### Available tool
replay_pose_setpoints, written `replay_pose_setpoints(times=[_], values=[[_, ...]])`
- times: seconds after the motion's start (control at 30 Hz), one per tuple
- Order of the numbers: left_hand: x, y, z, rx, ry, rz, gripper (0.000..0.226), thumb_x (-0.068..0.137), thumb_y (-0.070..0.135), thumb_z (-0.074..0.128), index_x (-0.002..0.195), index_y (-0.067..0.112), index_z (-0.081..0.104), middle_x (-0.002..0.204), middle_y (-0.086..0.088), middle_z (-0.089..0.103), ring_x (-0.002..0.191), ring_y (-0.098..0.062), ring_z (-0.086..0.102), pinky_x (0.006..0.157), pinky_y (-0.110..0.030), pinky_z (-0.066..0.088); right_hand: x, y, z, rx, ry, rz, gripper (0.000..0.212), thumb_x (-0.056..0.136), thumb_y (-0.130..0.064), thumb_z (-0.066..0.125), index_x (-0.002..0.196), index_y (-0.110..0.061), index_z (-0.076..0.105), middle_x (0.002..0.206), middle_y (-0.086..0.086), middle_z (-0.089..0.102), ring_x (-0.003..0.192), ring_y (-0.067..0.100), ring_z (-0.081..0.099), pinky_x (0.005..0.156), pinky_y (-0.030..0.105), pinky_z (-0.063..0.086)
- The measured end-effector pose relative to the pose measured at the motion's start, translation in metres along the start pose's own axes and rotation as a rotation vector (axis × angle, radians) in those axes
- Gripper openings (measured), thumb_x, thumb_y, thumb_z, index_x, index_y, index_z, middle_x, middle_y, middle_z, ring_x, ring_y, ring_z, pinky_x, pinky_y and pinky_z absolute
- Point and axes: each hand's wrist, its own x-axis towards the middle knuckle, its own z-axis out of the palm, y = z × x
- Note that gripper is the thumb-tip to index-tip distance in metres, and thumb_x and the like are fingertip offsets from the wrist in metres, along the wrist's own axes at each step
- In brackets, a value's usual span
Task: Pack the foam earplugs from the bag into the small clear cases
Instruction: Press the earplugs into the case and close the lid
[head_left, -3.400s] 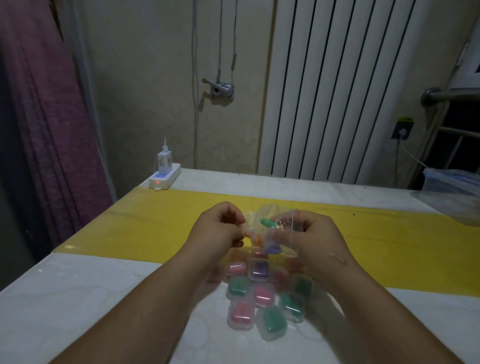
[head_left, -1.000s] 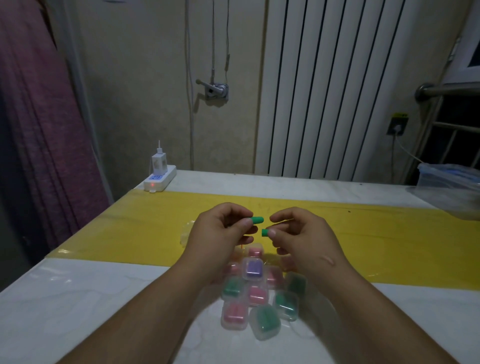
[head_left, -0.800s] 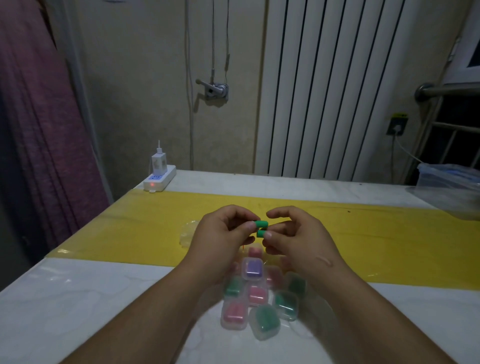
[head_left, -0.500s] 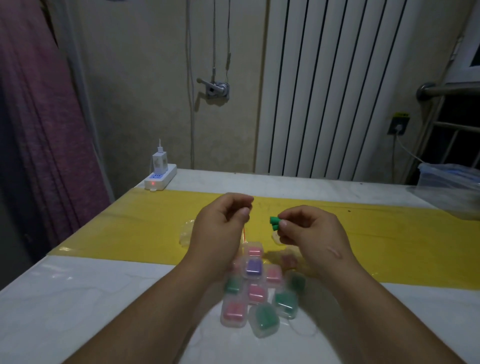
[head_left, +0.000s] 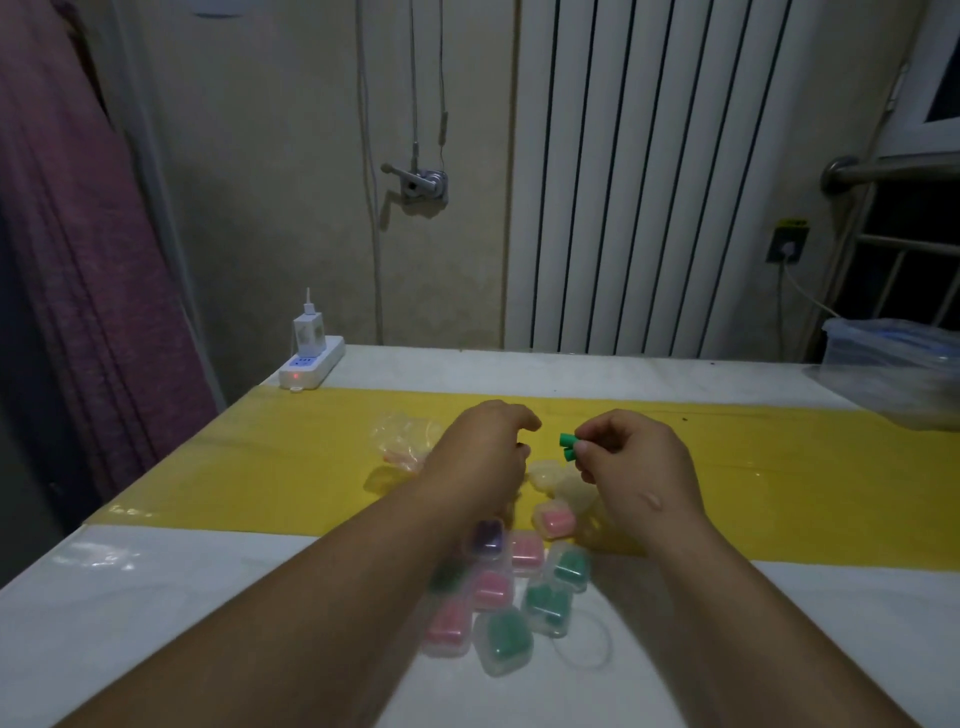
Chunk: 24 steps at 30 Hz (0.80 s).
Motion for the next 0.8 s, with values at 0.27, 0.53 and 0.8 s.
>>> replay_pose_setpoints(times=[0.27,0.53,0.8], values=[[0.021,0.010,0.027,0.099,-0.299,0.007,0.041,0.091,0.019,0.062,0.130,0.031,0.059,0.129,-0.004,0.061,0.118,-0.023,0.055,0.091,-0.030,0.044,0.002,0.002,-0.003,0.047,0.108,-0.008,0.017,0.086,-0.011,0.068,0.079,-0.026,0.063,0.080,-0.004,0.069,0.080,0.018,0.066,0.069,0.025,0.048],[0.012,0.006,-0.004,-0.189,0.048,-0.061,0.024,0.087,0.022,0.068,0.108,0.030,0.062,0.110,0.002,0.065,0.093,-0.016,0.061,0.074,-0.028,0.048,-0.003,-0.003,0.005,0.191,0.064,0.012,0.019,0.086,-0.010,0.066,0.077,-0.026,0.062,0.080,-0.001,0.070,0.077,0.023,0.068,0.075,0.043,0.058],[-0.034,-0.015,-0.035,-0.846,0.053,-0.033,0.031,0.087,-0.006,0.064,0.104,0.020,0.066,0.101,0.003,0.070,0.089,-0.008,0.068,0.071,-0.020,0.053,-0.022,-0.018,0.014,0.260,-0.186,0.103,0.028,0.089,-0.006,0.060,0.075,-0.025,0.075,0.072,0.001,0.072,0.066,0.018,0.065,0.058,0.035,0.056]])
